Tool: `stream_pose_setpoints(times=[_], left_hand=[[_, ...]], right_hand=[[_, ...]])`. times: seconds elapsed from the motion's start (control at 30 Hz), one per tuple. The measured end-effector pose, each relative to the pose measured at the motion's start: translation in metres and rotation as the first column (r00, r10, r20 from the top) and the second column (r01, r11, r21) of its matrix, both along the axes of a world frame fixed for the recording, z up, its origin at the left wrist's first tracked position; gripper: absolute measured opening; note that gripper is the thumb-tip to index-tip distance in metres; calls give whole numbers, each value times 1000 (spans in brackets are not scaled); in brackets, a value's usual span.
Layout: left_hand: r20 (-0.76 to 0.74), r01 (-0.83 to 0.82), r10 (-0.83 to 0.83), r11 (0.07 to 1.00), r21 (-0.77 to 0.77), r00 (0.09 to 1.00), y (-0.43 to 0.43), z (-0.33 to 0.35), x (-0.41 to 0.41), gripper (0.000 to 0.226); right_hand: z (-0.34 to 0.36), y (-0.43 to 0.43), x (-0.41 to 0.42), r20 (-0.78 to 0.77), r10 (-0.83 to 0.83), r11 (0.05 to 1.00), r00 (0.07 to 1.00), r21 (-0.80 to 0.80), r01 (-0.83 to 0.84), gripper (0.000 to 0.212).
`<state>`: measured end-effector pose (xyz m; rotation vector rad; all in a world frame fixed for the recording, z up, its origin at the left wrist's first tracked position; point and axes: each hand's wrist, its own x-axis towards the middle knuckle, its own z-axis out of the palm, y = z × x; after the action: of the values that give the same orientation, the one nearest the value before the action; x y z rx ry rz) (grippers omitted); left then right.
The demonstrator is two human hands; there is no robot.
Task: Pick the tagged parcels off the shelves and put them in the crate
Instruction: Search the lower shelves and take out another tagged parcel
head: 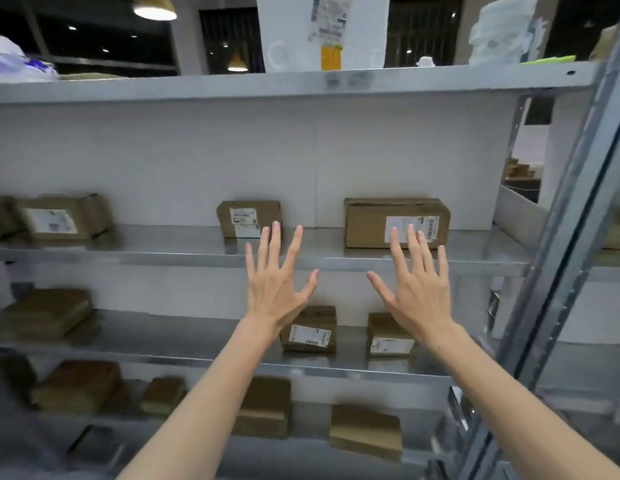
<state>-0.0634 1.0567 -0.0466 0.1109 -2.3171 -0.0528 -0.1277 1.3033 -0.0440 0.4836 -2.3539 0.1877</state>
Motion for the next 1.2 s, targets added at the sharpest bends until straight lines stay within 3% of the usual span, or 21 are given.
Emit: stream_pose_setpoints(times=[0.27, 0.8, 1.2], left_hand=[[-12, -165, 165, 986, -6, 986, -126, -3, 74, 79], [5, -466, 466, 885, -9, 885, -440, -18, 260, 78], [18, -601, 602, 796, 75, 798, -574, -31, 343, 78]], right_hand=[[-5, -153, 22, -6, 207, 978, 978, 18, -207, 85], [-16, -504, 130, -38, 469, 883, 882, 4, -470, 82], [-41, -678, 170, 4, 662, 748, 749, 50, -662, 81]])
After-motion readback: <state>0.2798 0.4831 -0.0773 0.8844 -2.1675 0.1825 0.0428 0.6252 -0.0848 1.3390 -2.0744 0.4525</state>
